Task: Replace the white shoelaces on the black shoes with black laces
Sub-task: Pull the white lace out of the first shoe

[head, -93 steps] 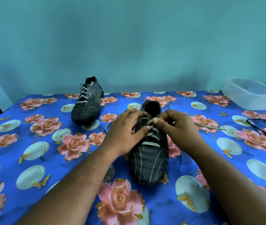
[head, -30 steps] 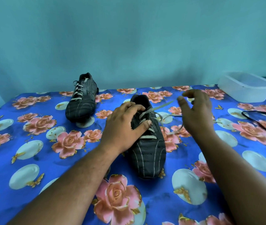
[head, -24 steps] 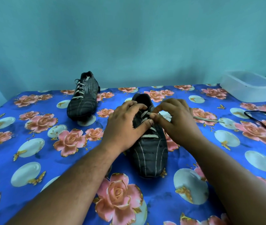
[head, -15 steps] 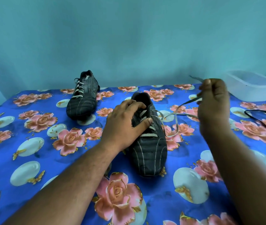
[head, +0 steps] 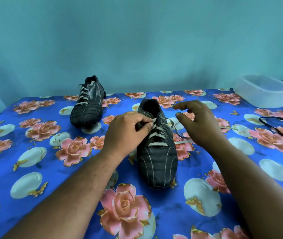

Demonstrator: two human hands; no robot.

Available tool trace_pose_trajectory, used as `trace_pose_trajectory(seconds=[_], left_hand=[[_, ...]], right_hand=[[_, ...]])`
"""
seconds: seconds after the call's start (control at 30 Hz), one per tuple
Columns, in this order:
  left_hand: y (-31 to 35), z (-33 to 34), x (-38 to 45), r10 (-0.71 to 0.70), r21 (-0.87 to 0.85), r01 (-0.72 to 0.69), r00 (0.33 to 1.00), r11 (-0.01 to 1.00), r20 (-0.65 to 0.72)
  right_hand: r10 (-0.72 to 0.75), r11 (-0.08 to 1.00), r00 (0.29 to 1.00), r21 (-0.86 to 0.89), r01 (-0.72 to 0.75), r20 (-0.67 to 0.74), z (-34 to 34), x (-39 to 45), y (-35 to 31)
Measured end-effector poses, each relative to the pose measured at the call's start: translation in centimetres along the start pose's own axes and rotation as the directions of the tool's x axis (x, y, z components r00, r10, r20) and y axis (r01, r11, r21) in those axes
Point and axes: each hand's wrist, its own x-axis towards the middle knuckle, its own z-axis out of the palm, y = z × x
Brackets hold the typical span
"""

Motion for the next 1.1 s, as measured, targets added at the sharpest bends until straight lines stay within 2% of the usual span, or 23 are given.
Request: trace_pose_trajectory(seconds=[0.17,0.43,0.6,0.77,0.87,0.93,1.0,1.1], left_hand=[[0.2,0.4,0.0,-0.112,-0.098,0.115,0.993,0.988,0.032],[-0.4,0.6,0.5,-0.183,0.061,0.183,0.983,0.981,-0.005],[-0.2,0.5,0.5,-0.284,0.12,0.286,0.958,0.951,-0.029],[1.0,1.2,-0.3,-0.096,0.172,0.104,0.994,0.98,-0.056],[0.9,1.2,0.0,-0.073,0.198,0.088,0.994,0.976,-0.081],[0.2,0.9,0.2,-0.129,0.145,0.14,0.988,0.979,-0.082],[-0.4,0.6,0.4,-0.259,0.054,0.263,0.963,0.963,-0.071],[-1.1,0.2,0.6,-0.412,0.045,0.414,0.91,0.909,-0.048]], right_hand=[[-0.163,0.987,0.971,0.029,0.16,0.174,1.5,-0.5,-0.3],[-0.15,0.988,0.96,0.061,0.14,0.238,2.5,-0.7,0.0],[-0.137,0.989,0.956,0.093,0.116,0.258,2.4,-0.5,0.1],[-0.13,0.984,0.955,0.15,0.092,0.265,2.4,-0.6,-0.3],[-0.125,0.984,0.954,0.155,0.085,0.271,2.3,-0.7,-0.4],[-0.12,0.984,0.954,0.158,0.078,0.274,2.3,-0.7,-0.4],[-0.117,0.985,0.954,0.155,0.076,0.277,2.4,-0.7,-0.3],[-0.112,0.985,0.953,0.159,0.069,0.282,2.3,-0.8,-0.2]])
